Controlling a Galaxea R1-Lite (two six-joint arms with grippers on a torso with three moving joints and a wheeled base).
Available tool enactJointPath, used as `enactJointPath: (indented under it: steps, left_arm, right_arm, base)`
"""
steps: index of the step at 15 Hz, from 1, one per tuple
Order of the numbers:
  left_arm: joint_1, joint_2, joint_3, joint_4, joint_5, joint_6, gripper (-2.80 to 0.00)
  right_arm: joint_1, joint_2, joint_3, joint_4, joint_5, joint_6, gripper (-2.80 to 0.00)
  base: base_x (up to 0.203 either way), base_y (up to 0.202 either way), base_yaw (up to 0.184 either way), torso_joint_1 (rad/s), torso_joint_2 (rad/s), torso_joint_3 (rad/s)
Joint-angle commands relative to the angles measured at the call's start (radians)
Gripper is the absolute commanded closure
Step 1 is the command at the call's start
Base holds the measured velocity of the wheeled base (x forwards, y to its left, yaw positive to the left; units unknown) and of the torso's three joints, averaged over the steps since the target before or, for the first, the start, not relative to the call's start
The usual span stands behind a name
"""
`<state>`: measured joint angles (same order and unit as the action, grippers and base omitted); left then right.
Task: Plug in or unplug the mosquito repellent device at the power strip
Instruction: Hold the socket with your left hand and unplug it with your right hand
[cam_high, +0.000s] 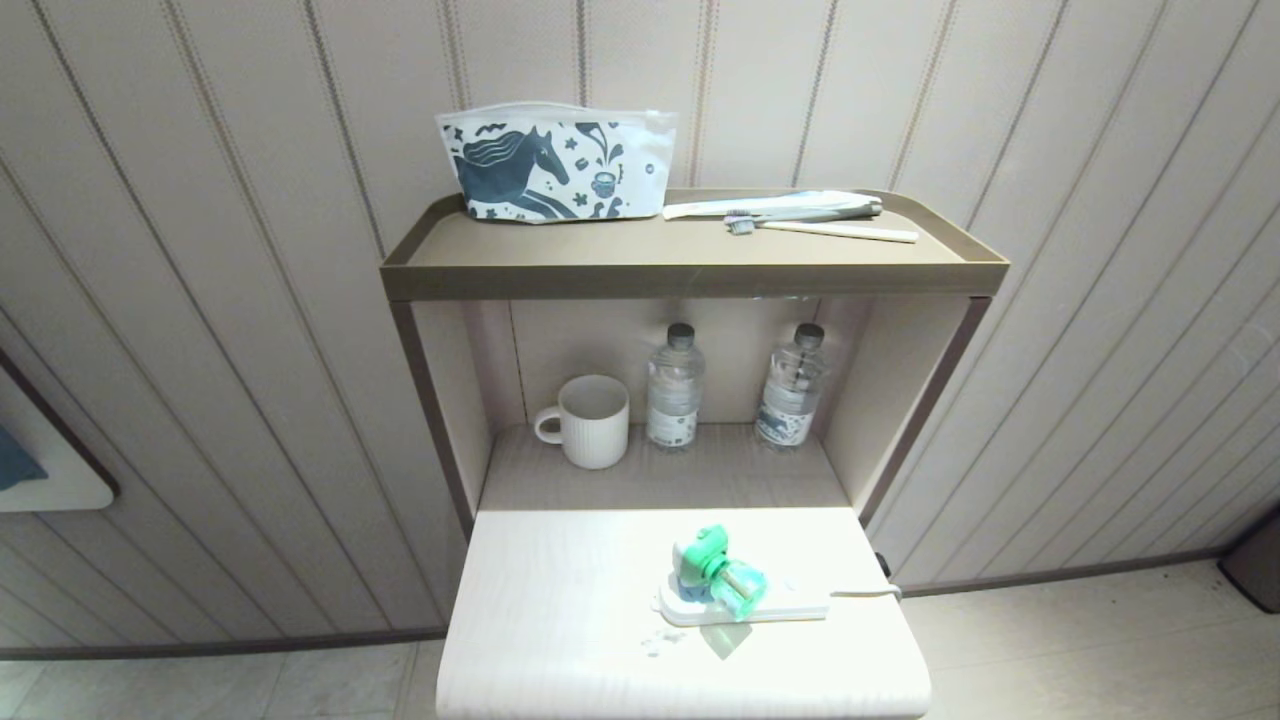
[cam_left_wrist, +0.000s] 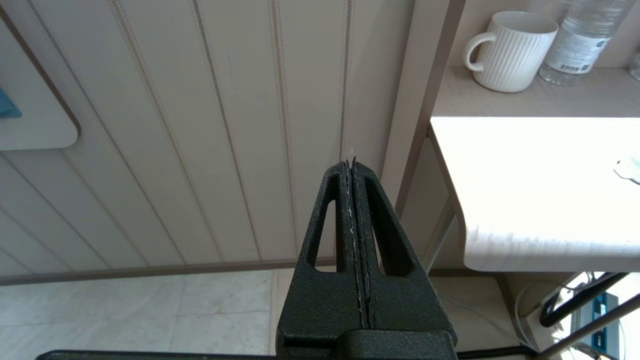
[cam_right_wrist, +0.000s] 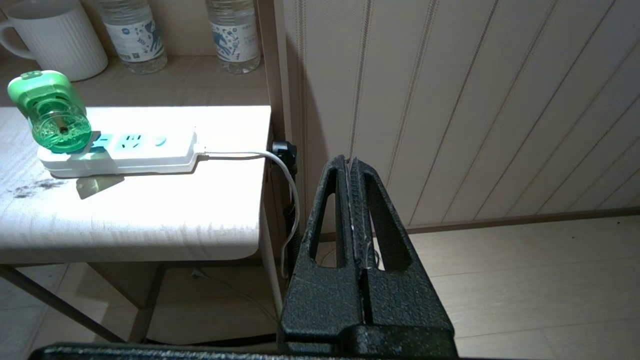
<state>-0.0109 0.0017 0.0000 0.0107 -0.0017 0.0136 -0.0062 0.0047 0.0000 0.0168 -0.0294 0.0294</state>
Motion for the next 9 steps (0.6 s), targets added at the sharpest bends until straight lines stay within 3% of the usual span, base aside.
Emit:
enactJointPath:
  steps: [1,5,7,9]
  left_arm:
    - [0.000,0.001,0.000,0.000,0.000,0.000,0.00]
    - [0.000,0.001,0.000,0.000,0.000,0.000,0.00]
    - [0.000,0.001,0.000,0.000,0.000,0.000,0.00]
    - [0.000,0.001,0.000,0.000,0.000,0.000,0.00]
  right_arm:
    - [0.000,0.000,0.000,0.000,0.002,-0.003,0.00]
    - [0.000,-0.003,-0.010,0.007,0.005,-0.019,0.00]
    - [0.001,0.005,-0.083,0.019,0.007,-0.020,0.00]
    - [0.001,0.019,-0.260,0.133,0.025,-0.019,0.00]
  base:
    - [0.000,0.000,0.000,0.000,0.00,0.000]
    - [0.000,0.000,0.000,0.000,0.00,0.000]
    - [0.000,0.000,0.000,0.000,0.00,0.000]
    - [0.000,0.000,0.000,0.000,0.00,0.000]
